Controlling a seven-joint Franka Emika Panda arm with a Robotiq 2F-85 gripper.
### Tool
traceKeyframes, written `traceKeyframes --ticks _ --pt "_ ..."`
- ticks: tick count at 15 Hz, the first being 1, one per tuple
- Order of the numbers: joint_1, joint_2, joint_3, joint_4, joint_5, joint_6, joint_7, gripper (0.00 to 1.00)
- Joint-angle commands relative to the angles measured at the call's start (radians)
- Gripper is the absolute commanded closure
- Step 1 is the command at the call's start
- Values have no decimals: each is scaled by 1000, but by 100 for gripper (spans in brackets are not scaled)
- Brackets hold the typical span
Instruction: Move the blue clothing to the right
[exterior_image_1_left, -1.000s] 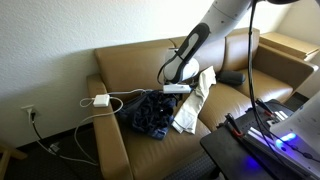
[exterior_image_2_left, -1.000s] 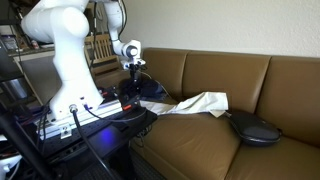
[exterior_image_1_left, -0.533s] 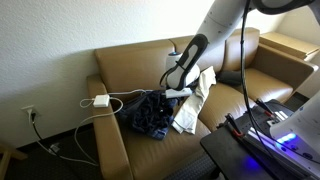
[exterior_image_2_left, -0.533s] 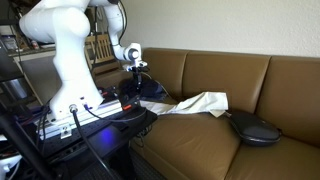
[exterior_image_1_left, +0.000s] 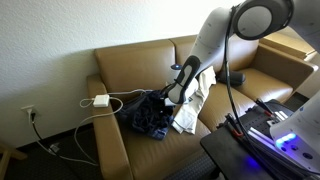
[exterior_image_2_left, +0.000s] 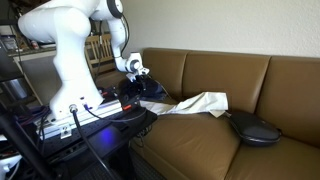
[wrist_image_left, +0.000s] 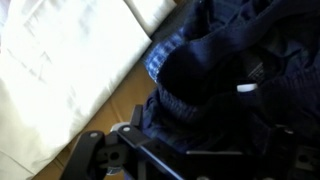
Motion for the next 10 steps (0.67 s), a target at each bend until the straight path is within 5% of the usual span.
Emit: traceKeyframes --ticks 1,2,10 --pt "64 79 -64 68 19 42 -6 7" --pt "68 93 -68 78 27 43 -5 26" --pt "-27 100 14 90 108 -32 -16 82"
